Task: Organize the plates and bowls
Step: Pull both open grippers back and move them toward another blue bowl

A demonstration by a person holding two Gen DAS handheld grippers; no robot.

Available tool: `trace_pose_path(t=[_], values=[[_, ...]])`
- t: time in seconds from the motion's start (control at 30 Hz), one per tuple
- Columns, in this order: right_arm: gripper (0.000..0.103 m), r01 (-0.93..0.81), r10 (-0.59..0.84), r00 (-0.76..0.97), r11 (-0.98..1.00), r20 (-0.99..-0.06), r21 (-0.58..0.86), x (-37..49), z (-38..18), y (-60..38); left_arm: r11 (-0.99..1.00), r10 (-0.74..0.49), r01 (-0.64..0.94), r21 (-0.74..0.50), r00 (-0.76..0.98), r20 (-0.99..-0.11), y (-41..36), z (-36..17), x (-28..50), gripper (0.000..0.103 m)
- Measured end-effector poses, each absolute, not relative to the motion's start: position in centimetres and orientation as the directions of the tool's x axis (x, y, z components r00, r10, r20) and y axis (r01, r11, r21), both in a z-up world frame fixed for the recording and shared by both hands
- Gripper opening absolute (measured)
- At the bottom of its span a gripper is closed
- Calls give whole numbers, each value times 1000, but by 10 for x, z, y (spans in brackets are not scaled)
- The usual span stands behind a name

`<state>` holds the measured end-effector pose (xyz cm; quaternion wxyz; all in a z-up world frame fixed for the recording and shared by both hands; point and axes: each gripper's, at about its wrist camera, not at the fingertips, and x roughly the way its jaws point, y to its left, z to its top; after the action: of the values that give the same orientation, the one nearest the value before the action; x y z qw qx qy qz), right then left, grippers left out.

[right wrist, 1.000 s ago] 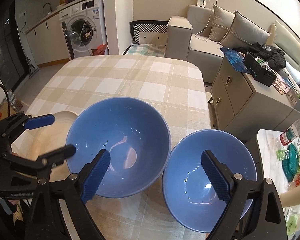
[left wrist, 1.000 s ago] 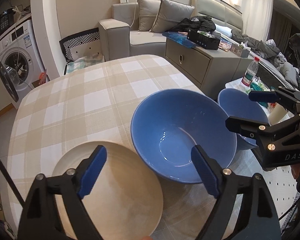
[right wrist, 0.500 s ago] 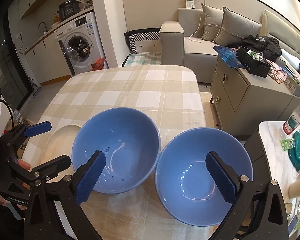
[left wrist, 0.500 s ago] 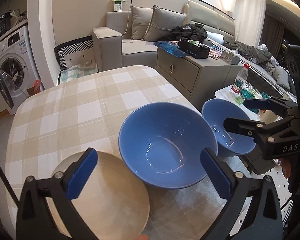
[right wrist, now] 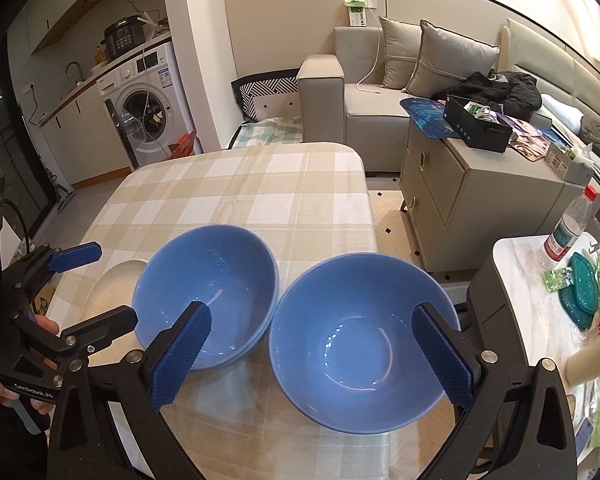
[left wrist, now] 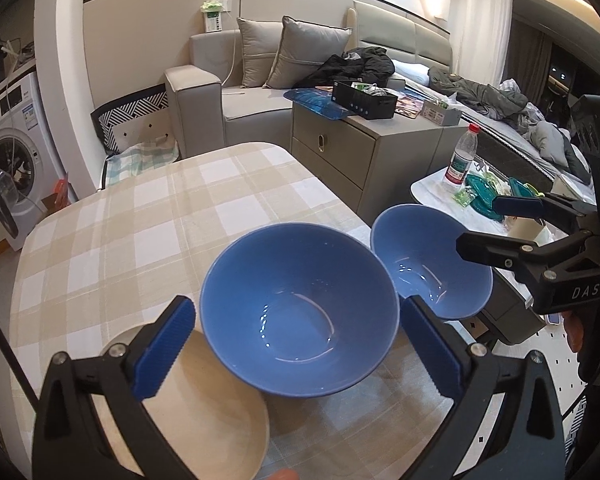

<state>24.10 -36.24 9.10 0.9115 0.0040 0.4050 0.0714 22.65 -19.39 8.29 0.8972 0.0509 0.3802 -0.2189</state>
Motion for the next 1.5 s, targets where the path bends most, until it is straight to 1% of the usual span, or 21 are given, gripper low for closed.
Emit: trace_pose_path(t=[0.5,1.13,1.5], values=[[102,-55,108,656,994,-747,95,238,82,-408,868,-377,494,-49,591,-713,-227,86,237,103],[102,51,82,634,988,-769,147,238,55,-453,835,-396,548,-53,530,-750,-276,68,262,103],[102,79,95,614,980,-784,181,239,39,-466,812,-409,581,-56,499,-764,-299,62,279,101]])
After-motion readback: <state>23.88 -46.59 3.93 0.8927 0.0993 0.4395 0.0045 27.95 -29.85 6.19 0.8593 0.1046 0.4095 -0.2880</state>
